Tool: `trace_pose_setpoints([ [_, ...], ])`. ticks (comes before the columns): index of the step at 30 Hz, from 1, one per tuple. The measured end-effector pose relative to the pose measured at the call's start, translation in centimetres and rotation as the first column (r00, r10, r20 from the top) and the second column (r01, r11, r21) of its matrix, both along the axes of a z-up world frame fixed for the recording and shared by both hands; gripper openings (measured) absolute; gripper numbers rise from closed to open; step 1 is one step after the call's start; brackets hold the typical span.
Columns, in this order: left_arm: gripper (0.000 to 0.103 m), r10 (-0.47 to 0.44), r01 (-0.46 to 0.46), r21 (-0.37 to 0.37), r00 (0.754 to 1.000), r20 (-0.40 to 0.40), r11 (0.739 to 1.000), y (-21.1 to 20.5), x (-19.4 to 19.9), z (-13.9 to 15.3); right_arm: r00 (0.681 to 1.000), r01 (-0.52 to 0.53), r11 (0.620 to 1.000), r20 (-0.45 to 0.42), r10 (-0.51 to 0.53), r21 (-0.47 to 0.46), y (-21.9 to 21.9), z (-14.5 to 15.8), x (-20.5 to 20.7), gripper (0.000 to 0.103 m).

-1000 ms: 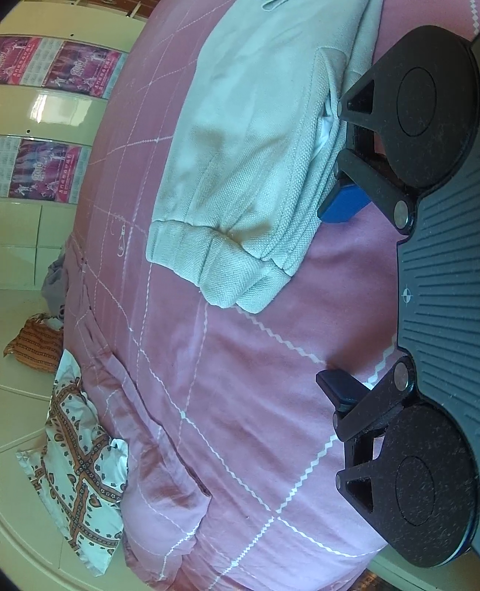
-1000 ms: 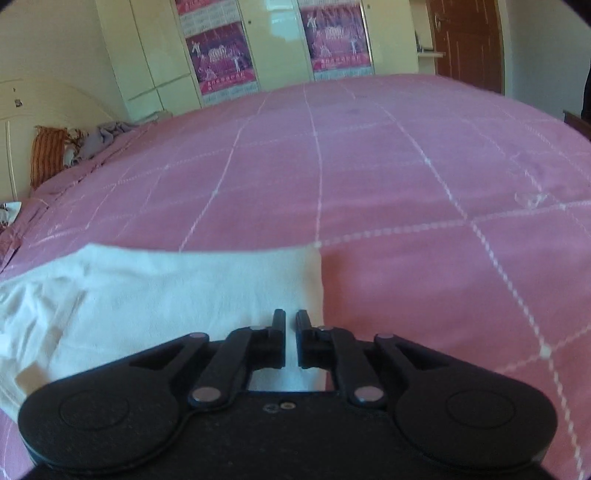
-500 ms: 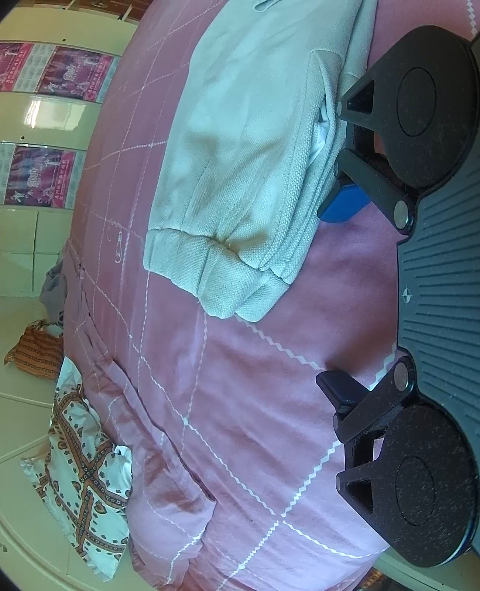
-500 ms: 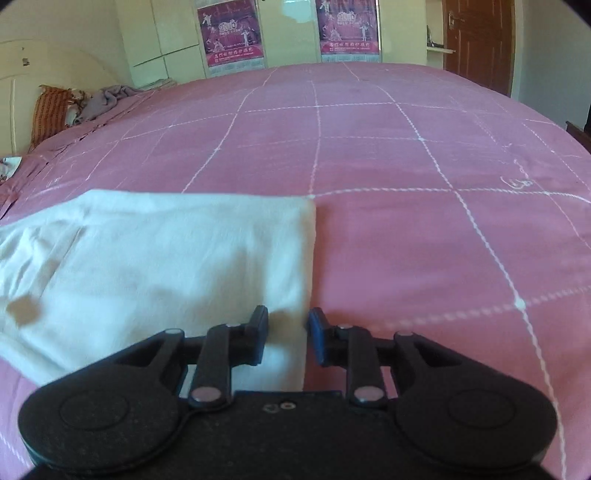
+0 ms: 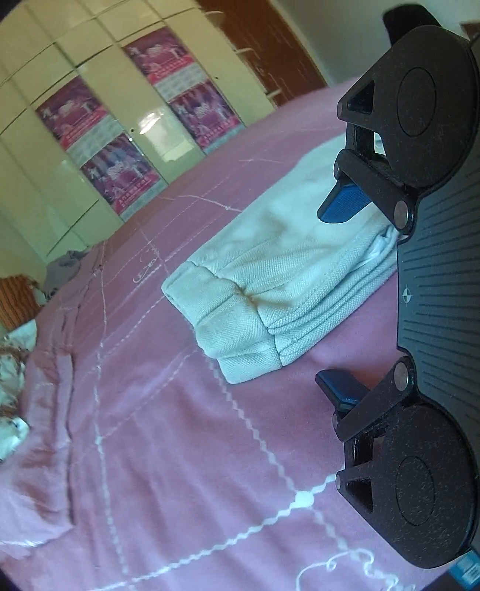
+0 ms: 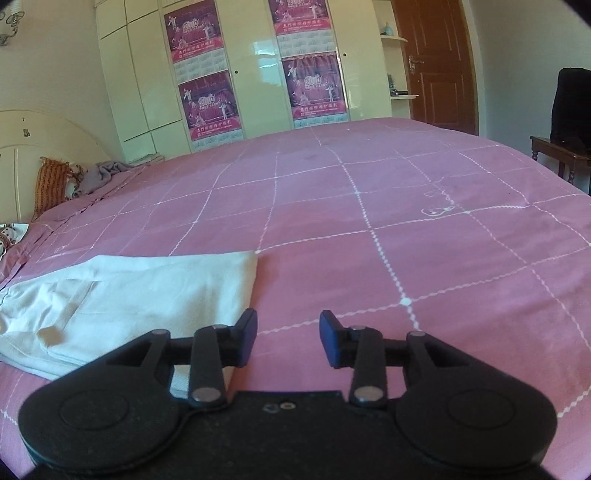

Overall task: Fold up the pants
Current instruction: 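Grasp the sweatpants cuffs with the left tool and lift them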

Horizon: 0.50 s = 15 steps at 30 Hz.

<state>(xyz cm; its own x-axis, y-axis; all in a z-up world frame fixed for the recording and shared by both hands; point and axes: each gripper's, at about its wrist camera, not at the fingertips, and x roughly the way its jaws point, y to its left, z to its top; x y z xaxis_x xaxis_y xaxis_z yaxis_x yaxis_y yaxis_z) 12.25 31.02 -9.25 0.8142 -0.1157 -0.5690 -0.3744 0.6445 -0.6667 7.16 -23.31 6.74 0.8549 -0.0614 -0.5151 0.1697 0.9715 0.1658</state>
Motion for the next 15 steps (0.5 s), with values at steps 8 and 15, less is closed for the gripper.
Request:
trace_pose_setpoints([
  [8, 0.048, 0.06, -0.051, -0.119, 0.996, 0.071, 0.992, 1.7, 5.1, -2.3, 0.997, 0.075, 0.996, 0.018, -0.076, 0.053, -2.5, -1.2, -1.2, 0.043],
  [15, 0.023, 0.053, -0.042, -0.089, 0.991, 0.125, 0.995, 1.8, 3.4, -3.8, 0.992, 0.119, 0.992, 0.031, -0.12, 0.048, -3.7, -0.7, -1.5, 0.043],
])
